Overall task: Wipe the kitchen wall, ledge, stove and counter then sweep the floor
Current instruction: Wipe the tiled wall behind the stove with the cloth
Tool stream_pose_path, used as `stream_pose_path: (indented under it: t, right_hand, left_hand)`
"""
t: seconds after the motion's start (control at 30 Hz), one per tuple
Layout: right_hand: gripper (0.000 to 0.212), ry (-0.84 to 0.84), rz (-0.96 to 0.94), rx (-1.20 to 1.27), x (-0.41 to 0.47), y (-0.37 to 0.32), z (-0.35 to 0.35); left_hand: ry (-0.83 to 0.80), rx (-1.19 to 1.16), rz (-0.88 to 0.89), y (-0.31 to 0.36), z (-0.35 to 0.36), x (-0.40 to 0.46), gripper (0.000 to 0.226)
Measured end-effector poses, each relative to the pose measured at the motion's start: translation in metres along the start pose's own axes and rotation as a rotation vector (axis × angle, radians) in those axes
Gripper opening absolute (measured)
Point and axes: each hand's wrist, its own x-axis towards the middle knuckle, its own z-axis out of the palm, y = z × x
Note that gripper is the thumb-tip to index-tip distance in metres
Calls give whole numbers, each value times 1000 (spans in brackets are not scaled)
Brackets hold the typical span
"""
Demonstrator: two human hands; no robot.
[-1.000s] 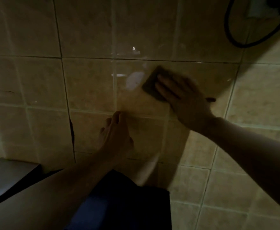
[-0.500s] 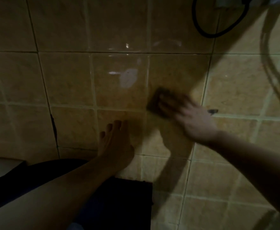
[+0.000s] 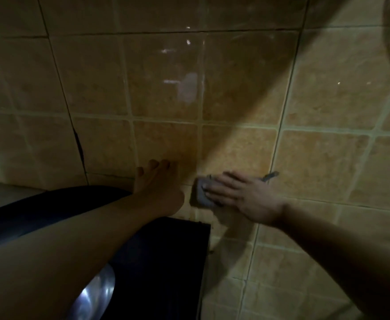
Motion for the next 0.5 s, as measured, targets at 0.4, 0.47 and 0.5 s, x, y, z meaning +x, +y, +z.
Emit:
stream_pose_path:
  t: [0.4,0.47,0.5]
  right_hand:
    - [58,-25,-10,41,51,-31,13]
    - [54,-63,-97,33,61,-35,14]
    - [52,-24,-118,35,70,-31,10]
  left_hand:
    - [-40,-64,-110,-51,3,-1,41]
    - [-28,-73,-97,-57,2,0,40]
    - [-28,-75,-92,-61,0,1,41]
